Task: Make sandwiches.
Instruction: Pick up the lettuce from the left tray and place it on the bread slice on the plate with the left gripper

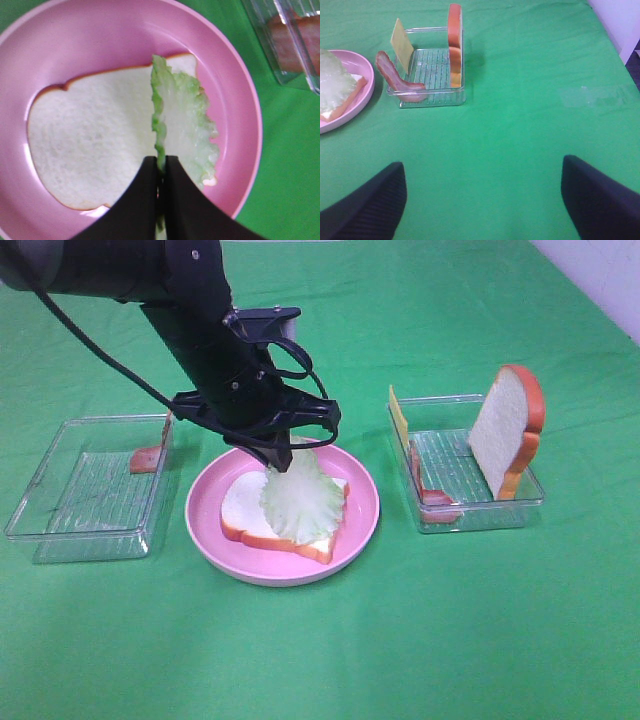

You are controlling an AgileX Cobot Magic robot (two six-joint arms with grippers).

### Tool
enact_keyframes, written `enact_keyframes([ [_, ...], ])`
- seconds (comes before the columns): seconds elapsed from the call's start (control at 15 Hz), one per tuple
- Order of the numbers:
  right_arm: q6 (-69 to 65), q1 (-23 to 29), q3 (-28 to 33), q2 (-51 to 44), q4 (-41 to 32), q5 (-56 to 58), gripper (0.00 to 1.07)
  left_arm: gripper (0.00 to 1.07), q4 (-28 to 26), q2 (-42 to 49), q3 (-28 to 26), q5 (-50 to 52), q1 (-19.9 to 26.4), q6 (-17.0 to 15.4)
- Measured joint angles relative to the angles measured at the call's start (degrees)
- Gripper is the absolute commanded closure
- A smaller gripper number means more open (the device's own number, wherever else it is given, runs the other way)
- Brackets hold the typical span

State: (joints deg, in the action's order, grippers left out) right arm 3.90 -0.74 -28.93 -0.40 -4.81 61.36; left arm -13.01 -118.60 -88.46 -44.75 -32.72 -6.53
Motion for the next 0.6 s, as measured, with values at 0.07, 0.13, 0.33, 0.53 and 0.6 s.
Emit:
enact_keyframes([
  [0.07, 0.00, 0.00, 0.00, 0.00, 0.00, 0.00, 0.28, 1.07, 0.69, 0.00, 0.00, 0.00, 0.00, -0.74],
  [0.13, 0.00, 0.00, 0.00, 0.00, 0.00, 0.00, 0.28, 1.07, 1.09, 0.00, 0.00, 0.11, 0.00, -1.55],
  [0.33, 0.00, 0.00, 0.00, 0.00, 0.00, 0.00, 0.28, 1.02, 2.06, -1.38, 0.00, 0.11, 0.00, -1.95],
  [0.53, 0.00, 0.00, 0.00, 0.00, 0.00, 0.00, 0.28, 0.62, 2.41, -1.72, 0.00, 0.11, 0.00, -1.95],
  [0.6, 0.00, 0.00, 0.00, 0.00, 0.00, 0.00, 0.28, 0.56, 2.41, -1.72, 0.00, 0.11, 0.00, -1.95],
])
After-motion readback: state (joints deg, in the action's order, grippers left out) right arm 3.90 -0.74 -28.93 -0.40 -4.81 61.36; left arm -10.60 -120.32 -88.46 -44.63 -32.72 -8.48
